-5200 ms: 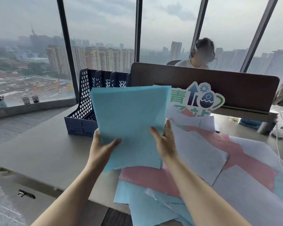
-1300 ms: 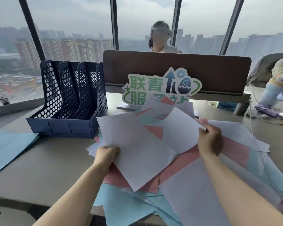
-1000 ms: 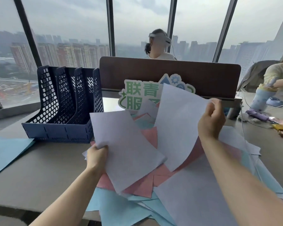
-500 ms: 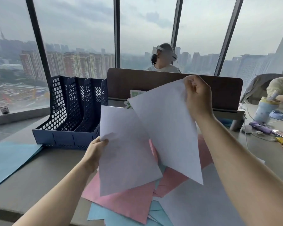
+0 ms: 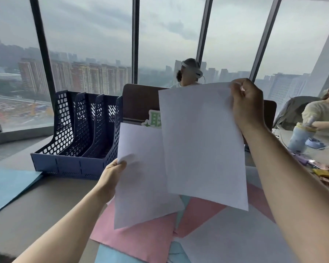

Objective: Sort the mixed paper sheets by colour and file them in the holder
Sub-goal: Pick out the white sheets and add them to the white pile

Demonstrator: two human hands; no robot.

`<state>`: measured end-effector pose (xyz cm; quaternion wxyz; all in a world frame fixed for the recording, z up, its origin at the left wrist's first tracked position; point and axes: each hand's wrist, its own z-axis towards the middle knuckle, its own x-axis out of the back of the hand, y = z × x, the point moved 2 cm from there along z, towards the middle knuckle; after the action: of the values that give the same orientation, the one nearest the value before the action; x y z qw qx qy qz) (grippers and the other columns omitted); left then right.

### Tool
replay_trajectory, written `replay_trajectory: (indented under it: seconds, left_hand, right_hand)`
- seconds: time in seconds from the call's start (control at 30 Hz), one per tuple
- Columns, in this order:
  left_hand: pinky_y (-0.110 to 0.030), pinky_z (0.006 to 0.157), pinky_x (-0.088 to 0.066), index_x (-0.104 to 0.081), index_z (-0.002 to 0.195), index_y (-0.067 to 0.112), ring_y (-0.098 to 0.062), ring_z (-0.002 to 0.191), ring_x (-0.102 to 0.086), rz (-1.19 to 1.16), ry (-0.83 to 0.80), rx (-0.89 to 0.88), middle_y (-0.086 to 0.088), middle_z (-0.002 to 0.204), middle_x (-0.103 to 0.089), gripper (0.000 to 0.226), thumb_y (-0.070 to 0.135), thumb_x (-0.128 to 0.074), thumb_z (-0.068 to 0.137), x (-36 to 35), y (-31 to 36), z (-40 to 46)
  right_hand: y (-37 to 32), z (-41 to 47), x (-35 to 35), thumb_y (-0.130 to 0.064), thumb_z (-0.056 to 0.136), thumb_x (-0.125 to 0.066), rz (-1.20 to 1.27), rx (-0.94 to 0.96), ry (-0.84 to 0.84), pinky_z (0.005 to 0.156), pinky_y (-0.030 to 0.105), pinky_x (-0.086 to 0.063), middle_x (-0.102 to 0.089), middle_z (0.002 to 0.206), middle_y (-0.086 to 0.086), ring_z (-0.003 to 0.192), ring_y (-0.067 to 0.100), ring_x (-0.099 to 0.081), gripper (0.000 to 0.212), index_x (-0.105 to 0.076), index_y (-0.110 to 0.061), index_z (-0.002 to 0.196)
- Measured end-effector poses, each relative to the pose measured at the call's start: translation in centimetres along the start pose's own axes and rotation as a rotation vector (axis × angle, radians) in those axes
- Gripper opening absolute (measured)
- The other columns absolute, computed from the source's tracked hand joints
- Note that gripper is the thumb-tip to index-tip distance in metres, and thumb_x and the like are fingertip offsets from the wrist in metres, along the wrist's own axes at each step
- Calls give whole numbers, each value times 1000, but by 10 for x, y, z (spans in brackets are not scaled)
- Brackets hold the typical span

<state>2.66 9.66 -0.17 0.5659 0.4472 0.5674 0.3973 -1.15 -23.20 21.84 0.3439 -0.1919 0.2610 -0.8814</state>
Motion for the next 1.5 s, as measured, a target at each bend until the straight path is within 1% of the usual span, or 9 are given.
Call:
replay_trajectory:
  seconds: [0.17,0.27,0.43,0.63,0.73,0.87,0.97,1.13,1.5]
  left_hand:
    - [-44,82,-54,-66,118,17,-30,94,-66,-104,-85,50,-11,107,-71,26,17,-47,101,-26,1,-8]
    - [-52,92,-51,-60,129,15,-36,110,-63,-125,-143,64,-15,123,-66,34,27,-48,100,-39,0,-15]
    - [-32,65,-60,-70,102,14,-20,77,-73,-39,-85,90,-6,90,-77,33,36,-46,102,-52,-4,-31]
    - [-50,97,-50,-69,117,15,-34,106,-66,-23,-96,259,-13,113,-72,54,58,-44,96,-48,-32,-36]
    - [-54,90,-54,-68,116,16,-33,99,-68,98,-168,175,-14,112,-72,41,30,-75,79,-50,-39,-39]
    - [-44,69,-61,-71,100,10,-33,76,-72,262,-64,138,-13,90,-76,32,-4,-63,73,-42,-48,-35]
    - [-28,56,-55,-71,94,9,-21,55,-66,333,33,162,-6,74,-74,32,6,-62,63,-28,-50,-31]
    - [-51,79,-57,-70,95,6,-31,70,-63,302,70,236,-20,84,-71,35,5,-66,60,-10,-60,-23]
    - [-60,89,-51,-68,99,10,-39,85,-64,252,79,281,-25,97,-69,24,-7,-57,86,-5,-66,-23]
  right_hand:
    - [18,-32,-29,-19,97,-52,-102,-6,-56,64,14,-40,-60,72,-11,65,0,-52,17,-65,-19,86]
    - [44,-64,-49,-20,98,-51,-184,-38,-73,73,32,-46,-67,82,1,79,19,-60,19,-65,-15,87]
    - [72,-110,-66,-26,102,-45,-369,-86,-153,65,33,-41,-70,91,11,85,37,-62,20,-63,-19,97]
    - [86,-149,-66,-26,105,-39,-544,-137,-194,60,32,-34,-71,92,18,82,38,-63,27,-62,-11,102]
    - [95,-160,-66,-29,104,-40,-511,-264,-307,65,33,-39,-70,103,14,85,34,-60,24,-59,-15,111]
    - [125,-172,-53,-34,94,-55,-382,-588,-687,88,34,-47,-63,116,3,102,27,-60,32,-51,-20,122]
    - [144,-176,-20,-20,85,-61,-589,-534,-1056,84,33,-48,-59,99,-4,95,20,-58,23,-53,-24,106]
    - [137,-184,6,-50,62,-84,-830,-296,-1532,88,34,-50,-54,99,-12,98,16,-55,56,-59,-30,107]
    - [132,-204,38,-57,70,-76,-860,-68,-1503,78,32,-38,-51,89,-13,94,15,-49,40,-57,-30,93]
